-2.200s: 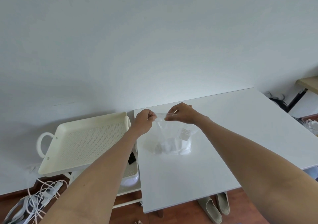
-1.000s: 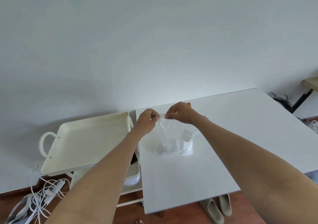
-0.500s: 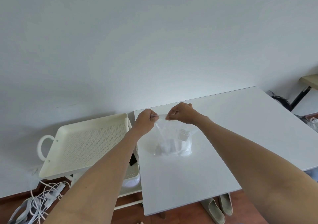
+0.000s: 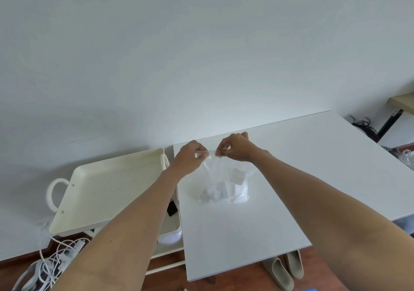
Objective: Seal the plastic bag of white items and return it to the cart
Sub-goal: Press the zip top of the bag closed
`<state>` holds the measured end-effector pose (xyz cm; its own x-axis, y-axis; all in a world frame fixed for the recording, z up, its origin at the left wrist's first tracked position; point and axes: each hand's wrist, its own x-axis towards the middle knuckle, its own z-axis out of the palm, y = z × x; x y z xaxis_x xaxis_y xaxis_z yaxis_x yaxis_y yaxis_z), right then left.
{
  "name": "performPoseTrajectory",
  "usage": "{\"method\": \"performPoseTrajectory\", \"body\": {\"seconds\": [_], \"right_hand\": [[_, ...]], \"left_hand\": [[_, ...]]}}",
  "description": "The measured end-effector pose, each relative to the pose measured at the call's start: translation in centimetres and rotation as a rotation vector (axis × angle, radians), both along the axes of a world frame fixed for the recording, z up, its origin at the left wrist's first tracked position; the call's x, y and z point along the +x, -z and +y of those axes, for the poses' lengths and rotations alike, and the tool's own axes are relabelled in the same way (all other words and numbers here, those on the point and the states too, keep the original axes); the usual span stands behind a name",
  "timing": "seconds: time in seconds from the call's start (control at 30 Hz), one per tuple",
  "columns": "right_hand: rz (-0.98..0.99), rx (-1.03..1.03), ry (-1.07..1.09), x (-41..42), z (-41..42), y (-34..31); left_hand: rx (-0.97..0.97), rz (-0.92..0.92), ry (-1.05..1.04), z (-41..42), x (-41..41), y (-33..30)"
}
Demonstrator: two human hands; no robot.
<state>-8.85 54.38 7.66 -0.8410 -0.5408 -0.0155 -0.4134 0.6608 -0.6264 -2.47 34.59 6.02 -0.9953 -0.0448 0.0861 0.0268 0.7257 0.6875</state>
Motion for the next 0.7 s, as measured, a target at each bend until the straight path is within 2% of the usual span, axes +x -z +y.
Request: {"method": "performPoseTrajectory", "body": {"seconds": [0.3,0.47,0.7], "right_hand": [[-0.051,-0.025,0.024,-0.4,1.0,-0.1],[0.003,-0.001,0.038,-0.4,1.2,0.3],[-0.023,-0.017,-0.006,-0.5,0.5,0.6]], "left_hand": [[-0.1,0.024,-0.01,0.6,-0.4,-0.5],[-0.101,-0.038,0.013,1.1,-0.7,-0.3],[-0.115,-0.004,0.03,1.2,-1.3,-0.3]]}}
